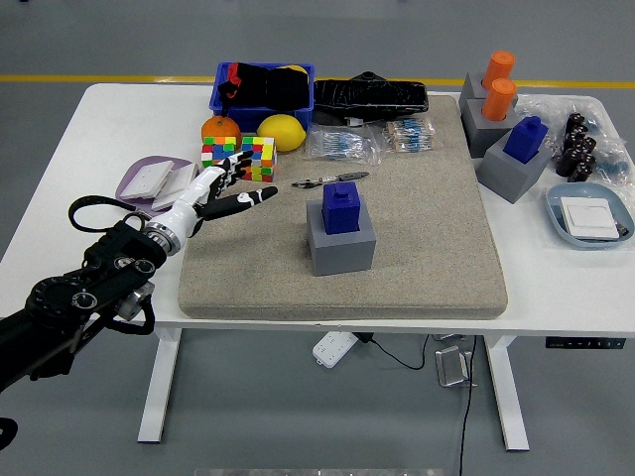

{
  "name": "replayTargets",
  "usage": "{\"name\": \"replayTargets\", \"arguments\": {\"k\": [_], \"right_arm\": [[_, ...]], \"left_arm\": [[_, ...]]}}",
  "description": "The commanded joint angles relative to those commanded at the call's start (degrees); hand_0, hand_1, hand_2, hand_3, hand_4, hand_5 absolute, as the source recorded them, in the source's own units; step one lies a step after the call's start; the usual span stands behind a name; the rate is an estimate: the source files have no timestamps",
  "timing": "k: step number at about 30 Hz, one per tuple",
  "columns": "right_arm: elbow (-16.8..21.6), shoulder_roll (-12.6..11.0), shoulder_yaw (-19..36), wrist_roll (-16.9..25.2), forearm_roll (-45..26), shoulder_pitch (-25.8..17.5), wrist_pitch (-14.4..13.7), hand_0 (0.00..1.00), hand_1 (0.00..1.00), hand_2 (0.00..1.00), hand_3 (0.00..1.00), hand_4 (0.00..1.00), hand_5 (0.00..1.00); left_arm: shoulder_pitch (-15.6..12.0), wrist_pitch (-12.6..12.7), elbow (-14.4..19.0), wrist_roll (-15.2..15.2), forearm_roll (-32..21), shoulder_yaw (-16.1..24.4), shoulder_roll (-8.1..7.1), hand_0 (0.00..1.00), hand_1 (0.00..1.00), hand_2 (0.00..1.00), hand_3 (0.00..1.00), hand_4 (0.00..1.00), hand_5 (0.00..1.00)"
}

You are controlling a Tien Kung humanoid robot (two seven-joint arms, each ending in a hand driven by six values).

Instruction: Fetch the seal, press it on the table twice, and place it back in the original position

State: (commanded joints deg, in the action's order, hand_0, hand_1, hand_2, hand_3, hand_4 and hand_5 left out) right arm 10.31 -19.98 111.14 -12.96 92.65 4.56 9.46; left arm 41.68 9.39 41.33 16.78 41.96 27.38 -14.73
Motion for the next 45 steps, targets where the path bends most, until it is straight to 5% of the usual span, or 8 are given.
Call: {"name": "replayTargets", "arguments": {"k": [5, 12, 31, 45], "right_arm": [[0.00, 0.01, 0.43, 0.01, 0.29, -0.12, -0.03, 0.796, 0.728, 0.735, 0.688, 0.841, 0.511], [0.00, 0.27, 0.79, 0.04, 0.39, -0.15, -0.06, 0.794, 0.728, 0.735, 0.689, 0.841, 0.511], [0.00, 0.05, 3.42, -0.21, 2.33, 0.35, -0.37, 0.795, 0.728, 0.735, 0.688, 0.841, 0.512], [0.00, -0.16, 3.60, 0.00, 2.51, 1.03, -0.99, 0.791, 0.726, 0.733, 0.686, 0.841, 0.514]], "left_arm": [[-1.14, 0.37, -2.40, 0.00, -0.70, 2.85, -2.41, 0.998, 0.998, 0.998, 0.998, 0.998, 0.476], [-2.77, 0.89, -4.23, 0.37, -0.73, 7.26, -3.91, 0.998, 0.998, 0.998, 0.998, 0.998, 0.457], [-5.43, 1.24, -5.14, -0.35, 0.97, 15.50, -9.86, 0.998, 0.998, 0.998, 0.998, 0.998, 0.437], [-5.70, 3.79, -4.40, 2.30, -0.91, 16.40, -11.14, 0.985, 0.998, 0.998, 0.998, 0.998, 0.392]]}}
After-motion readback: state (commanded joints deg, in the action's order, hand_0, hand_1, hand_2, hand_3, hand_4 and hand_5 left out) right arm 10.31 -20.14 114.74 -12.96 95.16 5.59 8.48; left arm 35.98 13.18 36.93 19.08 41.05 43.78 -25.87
